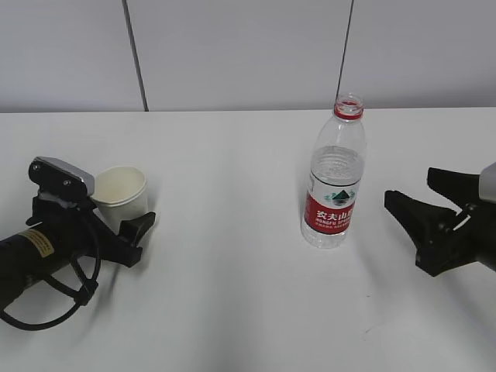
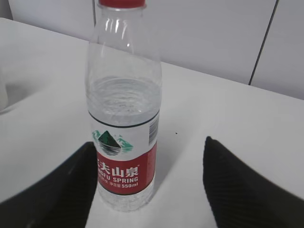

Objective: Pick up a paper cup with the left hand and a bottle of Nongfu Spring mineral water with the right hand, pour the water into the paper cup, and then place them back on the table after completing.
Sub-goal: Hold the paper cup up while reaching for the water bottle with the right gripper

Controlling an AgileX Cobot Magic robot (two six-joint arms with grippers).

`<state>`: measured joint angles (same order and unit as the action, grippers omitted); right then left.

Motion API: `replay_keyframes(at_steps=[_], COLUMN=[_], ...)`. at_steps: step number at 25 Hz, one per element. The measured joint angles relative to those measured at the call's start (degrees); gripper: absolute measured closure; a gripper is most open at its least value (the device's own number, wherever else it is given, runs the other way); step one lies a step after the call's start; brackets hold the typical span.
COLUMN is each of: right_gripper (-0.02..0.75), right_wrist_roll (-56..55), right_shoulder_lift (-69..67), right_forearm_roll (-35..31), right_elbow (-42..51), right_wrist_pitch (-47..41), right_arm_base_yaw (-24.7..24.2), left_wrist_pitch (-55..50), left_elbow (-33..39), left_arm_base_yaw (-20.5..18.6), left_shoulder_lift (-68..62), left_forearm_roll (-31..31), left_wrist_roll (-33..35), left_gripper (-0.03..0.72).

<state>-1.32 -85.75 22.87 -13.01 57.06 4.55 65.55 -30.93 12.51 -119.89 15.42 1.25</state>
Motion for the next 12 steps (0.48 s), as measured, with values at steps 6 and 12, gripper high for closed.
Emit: replay_keyframes(at_steps=[6,12], right_gripper=[0.224,0.224], right_wrist_roll=[0.0,0.0], right_shoulder_lift=[-1.2,-8.9], right_forearm_roll=[1.4,2.5], right_elbow=[0.0,-0.2], right_wrist_pitch=[1.6,7.3], right_arm_base_yaw=[0.0,0.0], left_wrist_pitch=[0.0,0.0], left_elbow=[0.0,0.0], left_arm_base_yaw=[0.0,0.0], left_shoulder_lift=[0.0,0.0], left_forearm_roll=[0.8,1.7], left_wrist_roll=[0.0,0.0], left_gripper=[0.223,0.279])
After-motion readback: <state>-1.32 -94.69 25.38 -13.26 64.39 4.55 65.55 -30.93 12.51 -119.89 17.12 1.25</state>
